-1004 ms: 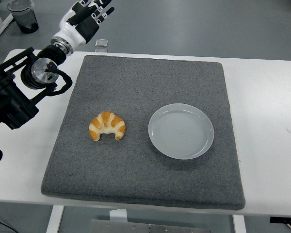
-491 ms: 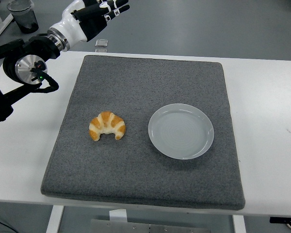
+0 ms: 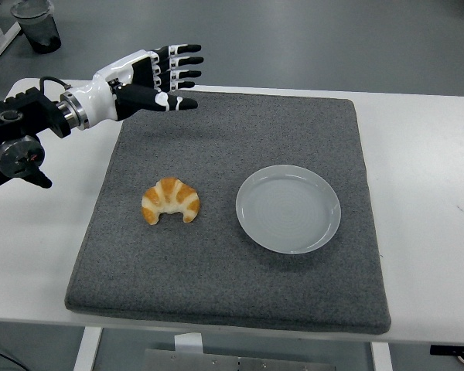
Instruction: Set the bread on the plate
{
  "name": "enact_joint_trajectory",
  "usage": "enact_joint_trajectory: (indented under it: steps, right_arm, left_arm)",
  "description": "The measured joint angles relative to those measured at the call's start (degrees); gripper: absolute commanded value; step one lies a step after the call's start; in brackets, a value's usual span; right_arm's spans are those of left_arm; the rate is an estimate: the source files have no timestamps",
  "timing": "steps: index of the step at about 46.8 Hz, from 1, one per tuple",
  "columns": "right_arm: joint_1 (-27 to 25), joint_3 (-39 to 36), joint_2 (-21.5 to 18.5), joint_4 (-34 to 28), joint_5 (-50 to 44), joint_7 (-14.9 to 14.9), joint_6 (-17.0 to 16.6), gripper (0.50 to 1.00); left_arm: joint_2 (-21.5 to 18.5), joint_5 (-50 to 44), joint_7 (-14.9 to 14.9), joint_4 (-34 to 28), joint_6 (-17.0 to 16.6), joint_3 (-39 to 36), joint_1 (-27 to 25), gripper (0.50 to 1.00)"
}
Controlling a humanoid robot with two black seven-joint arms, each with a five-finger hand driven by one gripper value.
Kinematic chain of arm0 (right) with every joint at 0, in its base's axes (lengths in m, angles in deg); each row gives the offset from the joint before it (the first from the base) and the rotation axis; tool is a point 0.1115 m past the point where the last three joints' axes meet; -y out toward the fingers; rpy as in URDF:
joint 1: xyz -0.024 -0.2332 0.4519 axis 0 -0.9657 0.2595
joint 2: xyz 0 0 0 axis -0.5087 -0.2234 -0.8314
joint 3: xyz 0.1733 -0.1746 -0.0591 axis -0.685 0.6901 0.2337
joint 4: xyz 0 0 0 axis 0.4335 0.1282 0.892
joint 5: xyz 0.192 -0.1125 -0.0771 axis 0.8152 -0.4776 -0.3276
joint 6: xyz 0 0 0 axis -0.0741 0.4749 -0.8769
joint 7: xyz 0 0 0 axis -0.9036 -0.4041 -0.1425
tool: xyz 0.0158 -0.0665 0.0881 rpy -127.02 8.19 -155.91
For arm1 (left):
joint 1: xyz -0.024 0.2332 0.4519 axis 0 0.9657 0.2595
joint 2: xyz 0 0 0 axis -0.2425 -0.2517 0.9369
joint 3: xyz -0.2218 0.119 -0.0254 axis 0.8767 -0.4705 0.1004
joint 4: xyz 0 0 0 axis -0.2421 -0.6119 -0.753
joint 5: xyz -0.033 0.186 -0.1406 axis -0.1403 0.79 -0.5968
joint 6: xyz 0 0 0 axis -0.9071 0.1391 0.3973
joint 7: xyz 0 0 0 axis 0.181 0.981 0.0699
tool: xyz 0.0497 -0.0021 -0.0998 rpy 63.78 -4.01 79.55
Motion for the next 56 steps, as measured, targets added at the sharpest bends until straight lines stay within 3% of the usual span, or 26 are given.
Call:
enact_joint_trajectory:
  steps: [10, 22, 34, 56]
  right_arm:
    - [0.0, 0.0, 0.0, 0.0, 0.0, 0.0, 0.0, 0.932]
    - [0.0, 0.0, 0.0, 0.0, 0.0, 0.0, 0.0, 0.932]
    - [0.0, 0.0, 0.0, 0.0, 0.0, 0.0, 0.0, 0.932]
    - [0.0, 0.0, 0.0, 0.0, 0.0, 0.0, 0.0, 0.932]
  left_arm:
    - [-2.9, 15.8, -0.6, -1.5, 0.3, 0.0, 3.9, 0.984]
    - [-4.8, 26.0, -1.1, -1.6, 0.4, 0.1, 6.8, 0.973]
    - [-4.1, 39.5, -2.0, -3.0, -4.0, 0.0, 9.5, 0.958]
    - [-0.8, 52.6, -0.3, -3.4, -8.8, -0.1, 9.7, 0.941]
